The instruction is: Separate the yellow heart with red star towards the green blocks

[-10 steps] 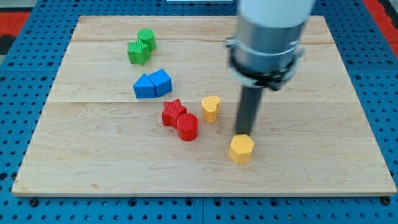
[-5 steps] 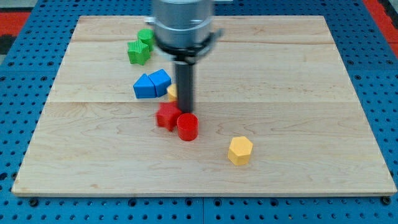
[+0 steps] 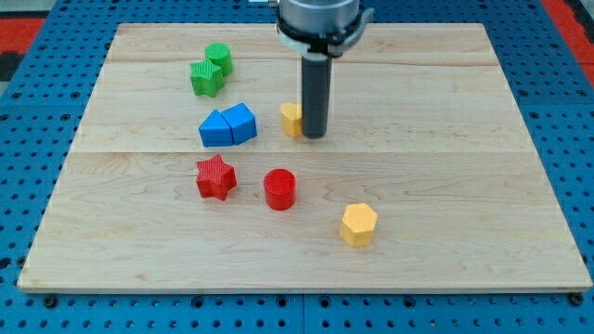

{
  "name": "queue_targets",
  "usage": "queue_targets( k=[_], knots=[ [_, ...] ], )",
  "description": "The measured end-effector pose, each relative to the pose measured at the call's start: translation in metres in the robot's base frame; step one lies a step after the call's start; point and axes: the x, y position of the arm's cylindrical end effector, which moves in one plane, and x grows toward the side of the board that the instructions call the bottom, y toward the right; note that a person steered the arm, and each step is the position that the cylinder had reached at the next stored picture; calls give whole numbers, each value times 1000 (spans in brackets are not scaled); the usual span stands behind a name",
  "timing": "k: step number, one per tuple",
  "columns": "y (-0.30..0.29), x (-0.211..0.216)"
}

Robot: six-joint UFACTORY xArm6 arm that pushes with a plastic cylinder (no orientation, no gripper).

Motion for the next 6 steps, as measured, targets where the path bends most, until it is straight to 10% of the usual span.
queue_targets(
  k=[6],
  knots=[
    [-80,-73]
  ],
)
